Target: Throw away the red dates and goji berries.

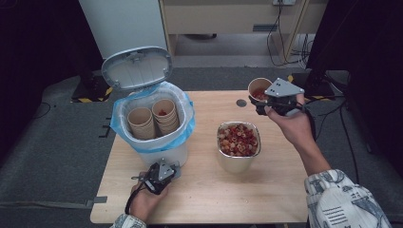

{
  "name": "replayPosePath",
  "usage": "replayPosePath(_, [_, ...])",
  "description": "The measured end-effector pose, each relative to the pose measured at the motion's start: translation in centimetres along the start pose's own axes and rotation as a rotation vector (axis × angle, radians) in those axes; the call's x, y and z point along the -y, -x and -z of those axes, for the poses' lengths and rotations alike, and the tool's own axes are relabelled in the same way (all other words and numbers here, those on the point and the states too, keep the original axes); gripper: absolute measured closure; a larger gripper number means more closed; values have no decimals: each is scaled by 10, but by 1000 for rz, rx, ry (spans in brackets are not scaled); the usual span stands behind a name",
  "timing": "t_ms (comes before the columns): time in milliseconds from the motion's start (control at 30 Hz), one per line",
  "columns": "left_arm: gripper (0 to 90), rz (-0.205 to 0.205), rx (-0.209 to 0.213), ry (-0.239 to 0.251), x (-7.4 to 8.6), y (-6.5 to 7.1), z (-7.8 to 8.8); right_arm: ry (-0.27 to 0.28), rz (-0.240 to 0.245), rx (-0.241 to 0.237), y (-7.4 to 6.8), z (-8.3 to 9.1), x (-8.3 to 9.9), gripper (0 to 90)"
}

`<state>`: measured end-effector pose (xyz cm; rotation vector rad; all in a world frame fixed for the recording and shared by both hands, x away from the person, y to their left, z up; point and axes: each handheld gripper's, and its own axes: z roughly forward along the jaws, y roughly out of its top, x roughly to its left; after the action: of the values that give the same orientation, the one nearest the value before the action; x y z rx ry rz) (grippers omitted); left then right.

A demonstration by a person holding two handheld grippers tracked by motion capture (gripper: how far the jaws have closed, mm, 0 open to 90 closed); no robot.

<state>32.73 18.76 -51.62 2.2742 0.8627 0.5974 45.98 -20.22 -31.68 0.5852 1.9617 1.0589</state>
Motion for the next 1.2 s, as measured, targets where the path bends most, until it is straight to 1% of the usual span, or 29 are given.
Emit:
replayPosePath(67, [898, 0, 0, 0, 0, 0, 0, -2, 38, 11, -1, 2, 1, 293])
replayPosePath(167, [898, 0, 0, 0, 0, 0, 0, 9, 76, 15, -1, 5, 2, 293])
replayPosePath(267, [898, 1, 1, 0, 0, 0, 0, 9, 103, 28, 0, 6, 3, 293])
replayPosePath(367, [898, -1, 0, -2, 0, 0, 0, 11, 132, 19, -1, 7, 4, 293])
replayPosePath(500, [898, 1, 1, 0, 0, 0, 0, 1, 131, 33, 1, 8, 5, 293])
replayPosePath(567, [898, 2, 1, 1, 0, 0, 0, 2, 140, 26, -3, 7, 3, 293])
replayPosePath(667, [898, 1, -1, 0, 0, 0, 0, 9, 170, -6, -13, 2, -1, 293])
replayPosePath(733, [898, 4, 1, 3, 0, 0, 0, 6, 185, -16, -15, -1, -1, 293])
replayPosePath(800, [898, 5, 2, 3, 0, 0, 0, 1, 185, -12, -16, -1, -1, 293])
replayPosePath(933, [899, 4, 1, 3, 0, 0, 0, -1, 205, -11, -19, -1, -3, 293])
replayPosePath(1033, [899, 4, 1, 3, 0, 0, 0, -4, 209, -12, -19, 0, -4, 293])
replayPosePath(1100, [898, 4, 1, 2, 0, 0, 0, -5, 220, -11, -20, 1, -3, 293])
replayPosePath(1200, [899, 2, 1, 0, 0, 0, 0, -6, 253, -6, -21, 3, -3, 293])
